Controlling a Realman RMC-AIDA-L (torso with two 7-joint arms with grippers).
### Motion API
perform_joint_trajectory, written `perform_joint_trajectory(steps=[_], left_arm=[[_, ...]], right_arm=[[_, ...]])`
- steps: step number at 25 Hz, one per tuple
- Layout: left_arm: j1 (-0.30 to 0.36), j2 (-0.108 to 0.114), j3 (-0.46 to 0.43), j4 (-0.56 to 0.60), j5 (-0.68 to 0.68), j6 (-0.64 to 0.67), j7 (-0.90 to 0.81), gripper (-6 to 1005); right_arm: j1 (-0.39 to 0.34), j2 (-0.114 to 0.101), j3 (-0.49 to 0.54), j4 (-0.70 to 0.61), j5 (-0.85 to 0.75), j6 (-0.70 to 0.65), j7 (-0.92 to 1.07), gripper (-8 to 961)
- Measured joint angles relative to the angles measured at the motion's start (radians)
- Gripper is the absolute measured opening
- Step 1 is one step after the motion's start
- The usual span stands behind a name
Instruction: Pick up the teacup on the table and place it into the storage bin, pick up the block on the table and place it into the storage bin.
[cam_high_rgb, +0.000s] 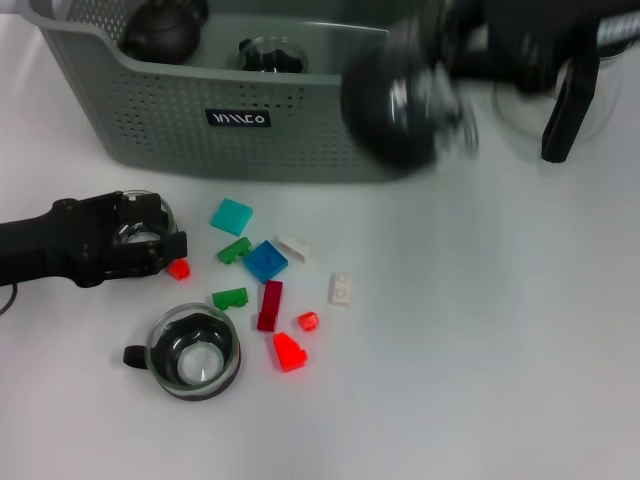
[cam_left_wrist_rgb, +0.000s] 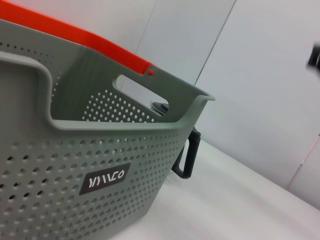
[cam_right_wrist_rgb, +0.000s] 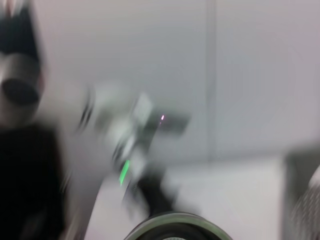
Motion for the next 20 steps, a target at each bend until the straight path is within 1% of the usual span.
perform_joint_trajectory(steps=[2, 4, 7, 9, 11, 14, 16, 17, 20], left_arm=[[-0.003, 0.000, 0.000, 0.000, 0.000, -0.002, 0.000, 843], [-0.006, 0.000, 0.001, 0.000, 0.000, -0.004, -0.002, 843], [-0.010, 0.000, 0.002, 0.000, 0.000, -0.002, -0.004, 843], [-0.010, -0.001, 0.001, 0.000, 0.000, -0.002, -0.005, 843], [-0.007, -0.001, 0.000, 0.000, -0.003, -0.003, -0.004, 843], [-0.003, -0.001, -0.001, 0.000, -0.007, -0.004, -0.004, 843], [-0.003, -0.001, -0.001, 0.000, -0.008, -0.004, -0.004, 843], [-0.003, -0.001, -0.001, 0.000, -0.008, -0.004, -0.005, 843], [-0.003, -0.001, -0.001, 0.000, -0.008, -0.004, -0.005, 843]], right_arm=[[-0.013, -0.001, 0.046, 0.030, 0.111, 0.055, 0.006, 58], [-0.017, 0.005, 0.060, 0.048, 0.201, 0.129, 0.023, 58], [-0.007, 0.014, 0.043, 0.053, 0.278, 0.288, 0.087, 58], [0.017, 0.016, -0.001, 0.052, 0.267, 0.417, 0.144, 58], [0.053, 0.016, -0.078, 0.048, 0.207, 0.568, 0.208, 58], [0.129, 0.016, -0.217, 0.058, 0.050, 0.782, 0.317, 58], [0.186, 0.024, -0.275, 0.086, -0.068, 0.876, 0.381, 58], [0.228, 0.033, -0.298, 0.112, -0.149, 0.930, 0.423, 57], [0.330, 0.055, -0.321, 0.198, -0.337, 1.025, 0.496, 57]])
